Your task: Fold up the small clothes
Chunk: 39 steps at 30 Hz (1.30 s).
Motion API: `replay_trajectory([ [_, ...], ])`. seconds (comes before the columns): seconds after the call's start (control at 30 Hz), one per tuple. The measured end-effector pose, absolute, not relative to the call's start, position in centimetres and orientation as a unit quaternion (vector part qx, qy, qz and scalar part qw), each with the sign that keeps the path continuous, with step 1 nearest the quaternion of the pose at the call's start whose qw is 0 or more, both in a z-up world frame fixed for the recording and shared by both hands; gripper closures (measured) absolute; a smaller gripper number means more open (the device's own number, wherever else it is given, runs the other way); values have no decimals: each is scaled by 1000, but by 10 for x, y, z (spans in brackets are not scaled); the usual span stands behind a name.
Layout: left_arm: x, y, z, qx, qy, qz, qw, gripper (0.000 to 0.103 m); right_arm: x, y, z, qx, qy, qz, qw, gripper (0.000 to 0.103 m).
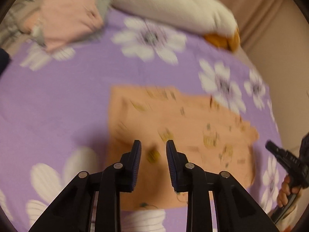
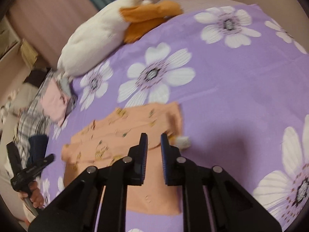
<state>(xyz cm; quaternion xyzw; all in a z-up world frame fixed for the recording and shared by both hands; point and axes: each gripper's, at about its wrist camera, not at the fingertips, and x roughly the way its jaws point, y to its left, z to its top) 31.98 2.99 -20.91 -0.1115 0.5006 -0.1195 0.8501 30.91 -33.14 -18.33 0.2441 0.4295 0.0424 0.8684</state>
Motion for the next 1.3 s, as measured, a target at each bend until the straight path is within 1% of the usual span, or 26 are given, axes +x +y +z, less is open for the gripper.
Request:
replay_trajectory([
  [0.07,329,12,-234,-91,526,-108,838,76,309,-317,-196,236,447,62,861,89],
  [0.13,338,6,-247,-95,541,-106,829,76,316,-297,-216,223,474,73,848,89],
  [0.23,351,5,-239,-123,526,-106,835,76,333,-277,-243,206,509,66,833,90],
  [0.27,356,4,-235,-126,521,-118,836,76,340,-275,-249,208,511,62,832,92],
  [0.43,404,5,-231,-153,527,-102,830,76,387,-285,-245,237,493,57,835,91],
  [0.5,423,12,-239,-189,527,-79,825,76,412,-289,-249,229,497,44,836,95],
  [0.53,431,16,-244,-207,524,-68,824,76,421,-291,-251,230,501,39,834,95],
  [0.63,448,27,-262,-256,505,-46,823,76,446,-299,-261,254,506,30,824,101],
  [0.67,449,26,-262,-256,497,-46,828,76,452,-301,-265,254,512,26,820,103],
  [0.8,444,12,-255,-200,489,-44,848,76,458,-302,-265,249,514,31,820,103],
  [0.9,437,8,-246,-161,517,-64,838,76,453,-308,-257,265,513,36,816,102],
  [1.0,413,22,-225,-172,518,-80,834,74,429,-324,-233,276,473,18,836,88],
  [1.07,388,37,-206,-190,496,-86,843,64,409,-331,-216,267,460,22,847,83],
  [1.13,364,53,-191,-218,474,-98,847,40,387,-336,-201,265,461,34,846,78],
  [1.17,347,66,-183,-245,458,-112,847,33,375,-338,-196,266,461,35,846,70],
  [1.2,337,74,-179,-265,448,-119,846,21,359,-339,-189,269,457,36,847,58],
  [1.23,326,83,-177,-288,438,-123,843,13,343,-339,-184,277,451,41,847,50],
  [1.27,309,94,-178,-321,425,-128,837,10,332,-340,-182,284,446,46,848,37],
  [1.3,299,100,-182,-340,421,-133,830,5,316,-341,-181,302,435,53,847,27],
])
